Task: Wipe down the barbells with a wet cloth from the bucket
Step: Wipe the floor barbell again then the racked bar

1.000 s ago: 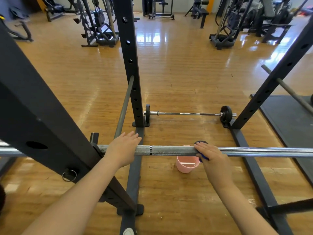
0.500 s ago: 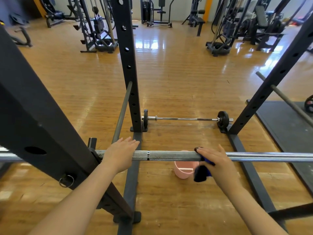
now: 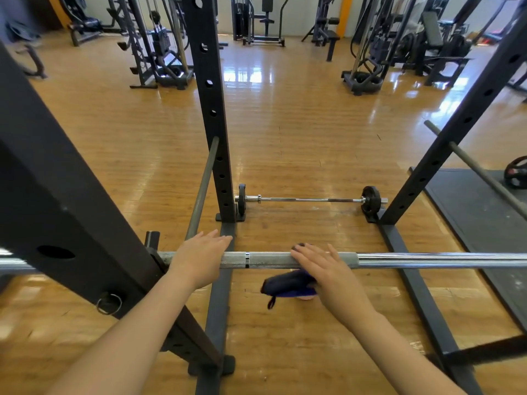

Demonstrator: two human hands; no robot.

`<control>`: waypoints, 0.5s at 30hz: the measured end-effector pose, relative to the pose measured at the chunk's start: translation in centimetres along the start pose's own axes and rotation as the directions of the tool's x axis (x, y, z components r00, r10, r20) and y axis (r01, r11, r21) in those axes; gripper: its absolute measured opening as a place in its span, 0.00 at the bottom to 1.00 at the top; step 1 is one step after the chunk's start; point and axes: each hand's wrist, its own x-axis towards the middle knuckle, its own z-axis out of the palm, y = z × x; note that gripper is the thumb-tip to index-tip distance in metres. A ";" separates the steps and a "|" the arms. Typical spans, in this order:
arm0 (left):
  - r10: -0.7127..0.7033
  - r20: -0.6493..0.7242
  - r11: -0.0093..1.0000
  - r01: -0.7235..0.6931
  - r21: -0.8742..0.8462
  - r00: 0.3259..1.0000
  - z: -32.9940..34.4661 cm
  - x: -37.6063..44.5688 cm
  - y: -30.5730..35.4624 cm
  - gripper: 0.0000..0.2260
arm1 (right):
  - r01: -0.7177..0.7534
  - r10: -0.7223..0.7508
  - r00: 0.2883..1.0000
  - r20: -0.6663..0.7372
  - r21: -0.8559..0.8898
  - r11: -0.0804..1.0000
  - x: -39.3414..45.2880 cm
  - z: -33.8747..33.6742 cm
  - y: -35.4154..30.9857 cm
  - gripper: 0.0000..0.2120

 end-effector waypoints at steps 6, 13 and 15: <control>-0.002 0.009 1.000 0.002 0.004 1.000 -0.5 -0.3 0.3 0.30 | -0.168 0.176 0.964 -0.199 0.052 0.984 -2.5 -1.4 2.6 0.26; -0.006 0.018 1.000 0.006 0.007 1.000 -0.5 -0.3 0.4 0.30 | -0.272 0.280 0.959 -0.036 0.147 0.951 1.1 -2.4 -0.1 0.25; -0.008 0.024 1.000 0.008 0.008 1.000 -0.4 -0.2 0.3 0.30 | -0.272 0.273 0.962 0.013 0.154 0.950 1.2 -1.6 -1.1 0.25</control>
